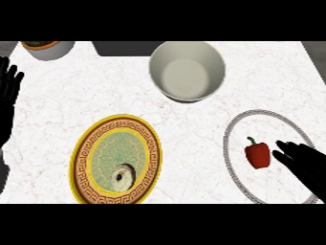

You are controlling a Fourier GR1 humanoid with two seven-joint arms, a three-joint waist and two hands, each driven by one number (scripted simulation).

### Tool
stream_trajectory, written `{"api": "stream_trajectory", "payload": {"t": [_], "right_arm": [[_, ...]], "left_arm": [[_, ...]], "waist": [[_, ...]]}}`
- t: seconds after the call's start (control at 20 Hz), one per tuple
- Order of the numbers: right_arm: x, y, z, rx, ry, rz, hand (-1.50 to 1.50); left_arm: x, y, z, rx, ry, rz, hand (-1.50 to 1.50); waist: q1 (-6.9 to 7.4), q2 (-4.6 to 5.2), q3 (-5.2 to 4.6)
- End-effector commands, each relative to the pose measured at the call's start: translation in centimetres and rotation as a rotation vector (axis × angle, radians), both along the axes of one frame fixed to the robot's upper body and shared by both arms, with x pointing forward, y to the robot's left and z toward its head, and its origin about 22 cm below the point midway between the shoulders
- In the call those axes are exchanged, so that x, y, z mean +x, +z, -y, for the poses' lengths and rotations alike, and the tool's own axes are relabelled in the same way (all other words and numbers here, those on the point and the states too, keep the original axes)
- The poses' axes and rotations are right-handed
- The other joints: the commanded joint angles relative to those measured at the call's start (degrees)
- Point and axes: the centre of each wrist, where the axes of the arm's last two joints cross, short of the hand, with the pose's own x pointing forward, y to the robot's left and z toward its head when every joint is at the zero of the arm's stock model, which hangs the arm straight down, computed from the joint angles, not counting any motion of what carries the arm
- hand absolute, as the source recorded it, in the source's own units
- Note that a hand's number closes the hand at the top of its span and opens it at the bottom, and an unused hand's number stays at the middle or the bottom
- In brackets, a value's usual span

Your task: Pick the bell pepper from the placemat and place it in the bowl

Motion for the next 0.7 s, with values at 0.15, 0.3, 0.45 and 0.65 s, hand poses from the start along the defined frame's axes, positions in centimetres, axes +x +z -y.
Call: {"api": "stream_trajectory", "payload": {"t": [0.15, 0.3, 0.45, 0.65], "right_arm": [[1.9, 1.6, 0.6, -0.134, -0.016, -0.142, -1.5], [2.5, 1.7, -0.4, -0.161, -0.04, -0.118, -1.5], [3.3, 0.0, 1.5, -0.156, -0.033, -0.143, -1.5], [4.4, -3.0, 0.2, -0.184, -0.042, -0.162, -1.5]], "left_arm": [[1.2, 0.5, -0.8, 0.007, -0.009, 0.008, 0.0], [1.5, 0.4, 0.5, 0.012, -0.027, 0.003, 0.0], [-0.1, 0.2, -2.5, -0.001, -0.011, -0.008, 0.0], [1.7, 0.4, 0.3, 0.006, -0.002, 0.006, 0.0]], "waist": [[0.8, 0.23, 0.12], [1.11, 0.28, 0.11], [0.81, 0.13, 0.15], [0.79, 0.2, 0.16]]}}
